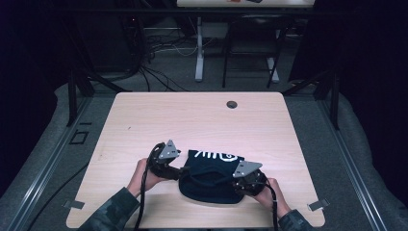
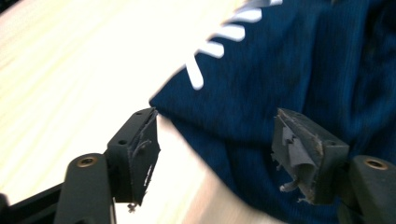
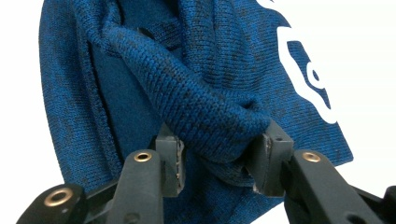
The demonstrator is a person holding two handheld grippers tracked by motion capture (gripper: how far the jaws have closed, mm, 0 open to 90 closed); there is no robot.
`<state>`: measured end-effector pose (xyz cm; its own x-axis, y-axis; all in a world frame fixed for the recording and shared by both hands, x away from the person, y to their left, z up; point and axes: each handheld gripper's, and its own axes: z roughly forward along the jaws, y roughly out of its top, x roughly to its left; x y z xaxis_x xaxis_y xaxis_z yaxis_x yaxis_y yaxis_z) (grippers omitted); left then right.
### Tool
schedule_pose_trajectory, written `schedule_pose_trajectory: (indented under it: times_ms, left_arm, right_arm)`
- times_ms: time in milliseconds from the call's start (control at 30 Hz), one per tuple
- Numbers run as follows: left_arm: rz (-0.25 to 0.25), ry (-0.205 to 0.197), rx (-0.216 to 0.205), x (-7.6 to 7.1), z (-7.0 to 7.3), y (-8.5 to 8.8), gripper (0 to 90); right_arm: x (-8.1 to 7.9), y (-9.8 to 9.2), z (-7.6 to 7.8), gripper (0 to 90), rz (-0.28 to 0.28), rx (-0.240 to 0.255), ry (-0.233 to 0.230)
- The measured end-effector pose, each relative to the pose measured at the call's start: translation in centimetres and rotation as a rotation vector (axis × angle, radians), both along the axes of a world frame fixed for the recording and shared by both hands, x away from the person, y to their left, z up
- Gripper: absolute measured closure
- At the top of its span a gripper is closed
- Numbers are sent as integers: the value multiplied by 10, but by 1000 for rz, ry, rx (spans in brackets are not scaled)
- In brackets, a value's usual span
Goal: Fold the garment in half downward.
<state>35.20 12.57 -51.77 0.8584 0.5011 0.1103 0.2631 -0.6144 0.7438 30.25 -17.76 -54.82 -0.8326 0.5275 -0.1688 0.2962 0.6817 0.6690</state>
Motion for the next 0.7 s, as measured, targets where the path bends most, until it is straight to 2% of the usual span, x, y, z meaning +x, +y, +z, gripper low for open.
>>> schedule_pose_trajectory:
  times_ms: [100, 233, 300, 333, 433, 533, 567, 600, 700]
  left_arm:
    - [-10, 10, -12, 1, 1, -14, 283]
    - [-40, 32, 30, 0, -9, -34, 274]
    - [-49, 53, 59, 0, -19, -39, 268]
    - [-49, 53, 59, 0, -19, -39, 265]
    - [-37, 75, 66, 1, -27, -39, 261]
    - [-39, 84, 69, 1, -28, -38, 260]
    - [-39, 84, 69, 1, -28, -38, 256]
    - [-38, 85, 71, 0, -28, -39, 252]
    - [-45, 80, 83, 0, -29, -41, 247]
  right_arm:
    - [-1, 1, -1, 559, 2, 0, 3]
    - [-2, 1, -1, 496, 5, -4, 12]
    - [-4, 0, 0, 446, 6, 1, 24]
    - [-4, 0, 0, 446, 6, 1, 24]
    - [-6, -6, 5, 354, 12, 18, 54]
    - [-8, -14, 13, 321, 7, 66, 63]
    - [-8, -14, 13, 321, 7, 66, 63]
    - [-8, -19, 22, 317, -9, 119, 65]
    - [-3, -23, 36, 326, -41, 196, 48]
